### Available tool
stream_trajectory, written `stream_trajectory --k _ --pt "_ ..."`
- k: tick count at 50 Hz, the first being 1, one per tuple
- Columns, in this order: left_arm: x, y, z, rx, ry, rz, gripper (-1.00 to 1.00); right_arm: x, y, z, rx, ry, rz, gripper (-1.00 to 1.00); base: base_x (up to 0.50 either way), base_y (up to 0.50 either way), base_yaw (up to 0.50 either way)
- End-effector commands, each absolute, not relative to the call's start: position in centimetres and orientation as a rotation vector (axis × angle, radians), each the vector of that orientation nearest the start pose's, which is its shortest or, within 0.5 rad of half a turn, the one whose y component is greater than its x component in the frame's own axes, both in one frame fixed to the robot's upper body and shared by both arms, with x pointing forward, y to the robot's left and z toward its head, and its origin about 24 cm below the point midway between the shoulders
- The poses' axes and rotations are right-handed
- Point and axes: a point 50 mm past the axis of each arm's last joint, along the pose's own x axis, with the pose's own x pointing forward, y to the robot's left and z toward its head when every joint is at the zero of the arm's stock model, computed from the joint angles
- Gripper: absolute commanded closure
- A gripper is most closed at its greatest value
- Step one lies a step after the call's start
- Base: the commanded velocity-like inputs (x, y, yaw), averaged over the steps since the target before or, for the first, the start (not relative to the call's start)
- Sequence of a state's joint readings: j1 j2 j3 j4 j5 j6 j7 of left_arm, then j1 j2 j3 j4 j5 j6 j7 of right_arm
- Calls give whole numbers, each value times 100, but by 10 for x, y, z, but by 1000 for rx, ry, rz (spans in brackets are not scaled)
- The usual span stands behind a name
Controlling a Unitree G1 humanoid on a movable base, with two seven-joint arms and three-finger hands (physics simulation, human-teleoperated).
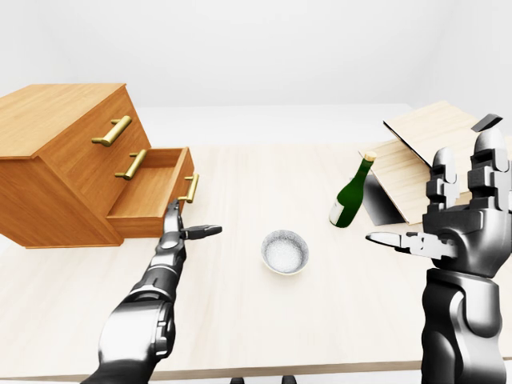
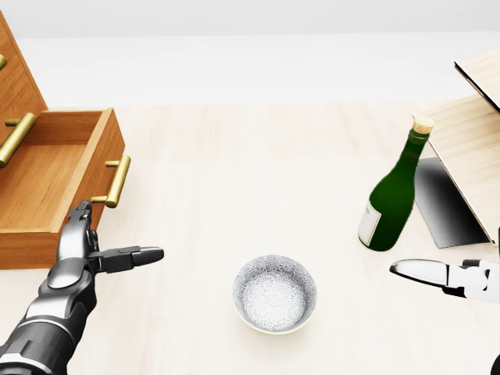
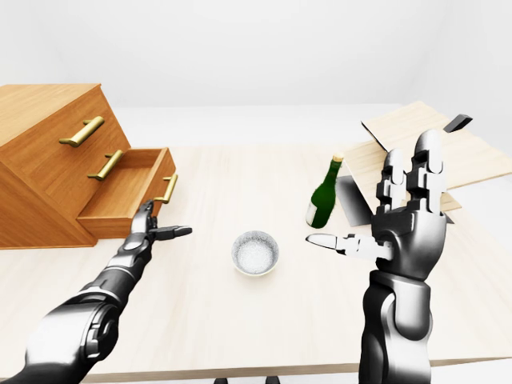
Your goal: Close the bottom drawer of the cabinet.
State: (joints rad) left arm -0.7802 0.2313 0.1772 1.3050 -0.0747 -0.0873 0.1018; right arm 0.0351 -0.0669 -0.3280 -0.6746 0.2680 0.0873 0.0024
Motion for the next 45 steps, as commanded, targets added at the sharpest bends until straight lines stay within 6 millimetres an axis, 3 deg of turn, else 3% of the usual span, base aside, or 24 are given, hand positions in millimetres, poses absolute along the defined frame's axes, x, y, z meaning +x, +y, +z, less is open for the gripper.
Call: stream_trajectory --k 1,17,45 --pt "347 228 5 23 444 316 -100 200 -219 181 81 -591 -202 -100 0 0 0" --pt "347 246 12 -18 425 395 -100 199 -218 183 80 -601 -201 -100 0 0 0" --pt "333 270 6 -65 448 600 -100 198 -219 183 85 -601 -202 -100 0 0 0"
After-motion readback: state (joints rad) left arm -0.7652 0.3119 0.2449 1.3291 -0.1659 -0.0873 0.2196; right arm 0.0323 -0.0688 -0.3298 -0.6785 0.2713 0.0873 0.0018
